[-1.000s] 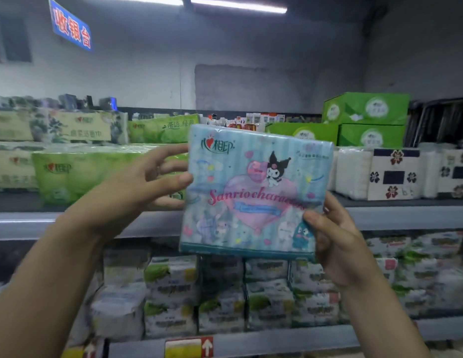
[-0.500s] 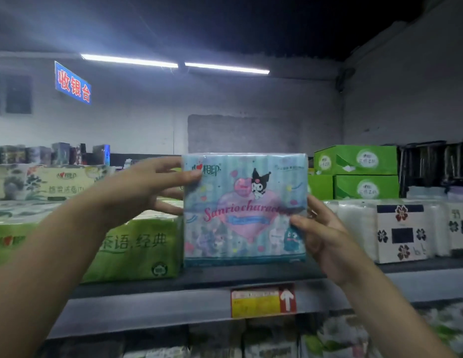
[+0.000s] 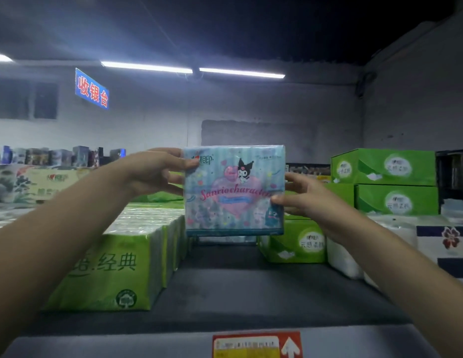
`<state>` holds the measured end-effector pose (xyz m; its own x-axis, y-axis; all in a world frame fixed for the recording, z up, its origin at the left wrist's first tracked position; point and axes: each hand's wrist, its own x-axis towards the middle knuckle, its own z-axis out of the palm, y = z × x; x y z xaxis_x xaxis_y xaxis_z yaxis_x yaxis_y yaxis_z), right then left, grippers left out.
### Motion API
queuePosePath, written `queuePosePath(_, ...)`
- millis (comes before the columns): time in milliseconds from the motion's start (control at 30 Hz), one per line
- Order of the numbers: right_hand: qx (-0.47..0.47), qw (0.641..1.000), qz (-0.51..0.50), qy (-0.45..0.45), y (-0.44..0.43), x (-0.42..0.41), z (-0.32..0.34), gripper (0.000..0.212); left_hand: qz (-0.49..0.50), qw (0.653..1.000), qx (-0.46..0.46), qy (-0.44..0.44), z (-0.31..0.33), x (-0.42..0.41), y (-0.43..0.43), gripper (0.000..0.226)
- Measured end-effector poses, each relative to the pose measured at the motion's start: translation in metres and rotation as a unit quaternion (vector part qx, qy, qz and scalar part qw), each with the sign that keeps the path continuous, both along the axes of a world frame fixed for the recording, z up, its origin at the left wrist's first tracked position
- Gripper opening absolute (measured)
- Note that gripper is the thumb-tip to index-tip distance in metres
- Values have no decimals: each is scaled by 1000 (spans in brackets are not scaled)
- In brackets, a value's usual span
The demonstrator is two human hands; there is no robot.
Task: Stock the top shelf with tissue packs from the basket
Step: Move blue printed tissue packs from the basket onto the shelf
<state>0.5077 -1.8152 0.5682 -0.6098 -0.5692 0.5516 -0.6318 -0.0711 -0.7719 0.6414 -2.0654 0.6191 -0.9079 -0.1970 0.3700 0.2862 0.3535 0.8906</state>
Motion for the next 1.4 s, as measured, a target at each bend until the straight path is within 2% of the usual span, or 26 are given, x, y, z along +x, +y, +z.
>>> queuePosePath(100,-5,999,-33,16,-9,-8,8,50,27,1000,-1,-5,7,-14,-5,32)
queuePosePath(233,-39,998,-48,14,-16,-19,17,40,51,999,-1,-9,12,-32,-10,18)
queuePosePath(367,-20,999,-46,8,-25,-27,24,42,52,998,34,-20,17,-45,-13,25)
queuePosePath(433,-3,999,-34,-5,-29,-31,29,45,53,998,39,-23,21,-51,-15,16)
queuePosePath(533,7,999,-34,-23,-36,-38,39,32,51,998,21,-37,26,-59,-17,10)
queuePosePath(600,8,998,-48,-32,-41,-41,45,28,46,998,10,-45,30,-65,-19,15)
queuePosePath(733,22,996,-85,-34,-49,-55,53,43,54,996,-21,-68,33,-77,-28,41)
queuePosePath(833,39,994,-97,-37,-57,-62,54,25,86,989,-67,-100,32,-85,-31,35)
queuePosePath(900,62,991,-118,-25,-65,-64,53,14,98,986,-63,-118,29,-90,-35,33)
queuePosePath(967,93,986,-136,-17,-73,-67,52,21,102,986,-49,-124,24,-98,-42,52)
queuePosePath(1033,105,985,-137,-31,-81,-70,50,25,102,986,-41,-129,15,-104,-47,61)
queuePosePath(1167,126,982,-138,-37,-95,-76,48,33,125,984,-59,-116,-2,-118,-58,63)
queuePosePath(1400,157,977,-138,-37,-107,-78,41,27,202,957,-183,-101,-15,-137,-66,47)
